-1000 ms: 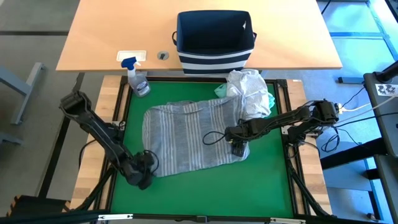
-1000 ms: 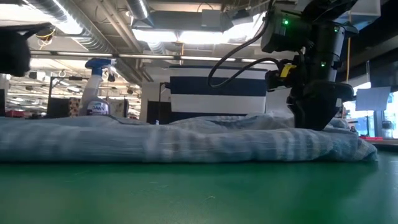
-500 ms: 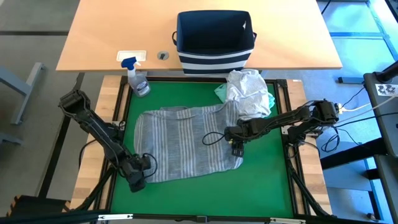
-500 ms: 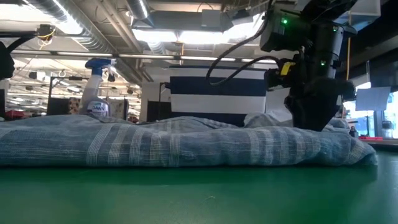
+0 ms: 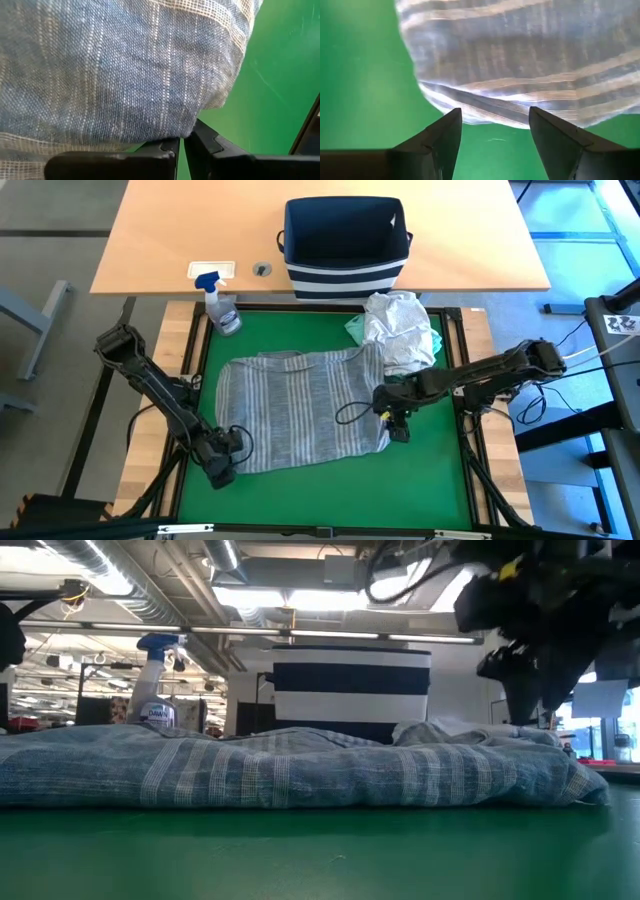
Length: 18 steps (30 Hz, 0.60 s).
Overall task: Fold laundry
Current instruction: Fold the blue polo shirt
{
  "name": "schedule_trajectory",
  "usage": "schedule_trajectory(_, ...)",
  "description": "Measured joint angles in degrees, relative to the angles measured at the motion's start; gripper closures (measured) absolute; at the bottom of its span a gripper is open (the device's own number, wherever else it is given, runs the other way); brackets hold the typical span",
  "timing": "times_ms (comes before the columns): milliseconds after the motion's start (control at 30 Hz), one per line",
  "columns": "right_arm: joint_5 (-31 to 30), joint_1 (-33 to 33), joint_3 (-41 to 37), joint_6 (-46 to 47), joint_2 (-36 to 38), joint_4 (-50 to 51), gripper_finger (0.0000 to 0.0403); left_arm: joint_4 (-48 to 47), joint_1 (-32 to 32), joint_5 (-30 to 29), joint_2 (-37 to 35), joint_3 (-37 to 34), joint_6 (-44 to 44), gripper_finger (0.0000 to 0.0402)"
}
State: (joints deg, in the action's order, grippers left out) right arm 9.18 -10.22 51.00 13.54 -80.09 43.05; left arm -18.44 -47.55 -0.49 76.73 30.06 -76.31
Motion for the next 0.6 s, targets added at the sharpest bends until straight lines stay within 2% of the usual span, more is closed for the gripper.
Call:
schedule_trajectory(200,-2.2,-8.2,0.0,1.3,-0.7,-6.5,0.0171,0.0,0.0,-2.7,0.0,0.0,0.0,0.0384)
schedule_trajectory(300,-6.7,-12.1,0.0,1.3,-2.2,-10.2,0.0171,0.1,0.0,-3.1,0.0,0.0,-0.5,0.0384)
schedule_trajectory(400,-11.9,-15.1,0.0,2.8,-4.5,-9.9,0.0171,0.3,0.0,-2.8,0.0,0.0,-1.5,0.0383)
schedule_trajectory(600,-18.2,-17.7,-0.1,7.3,-9.1,-9.9,0.0171,0.5,0.0,-1.7,0.0,0.0,-1.3,0.0383)
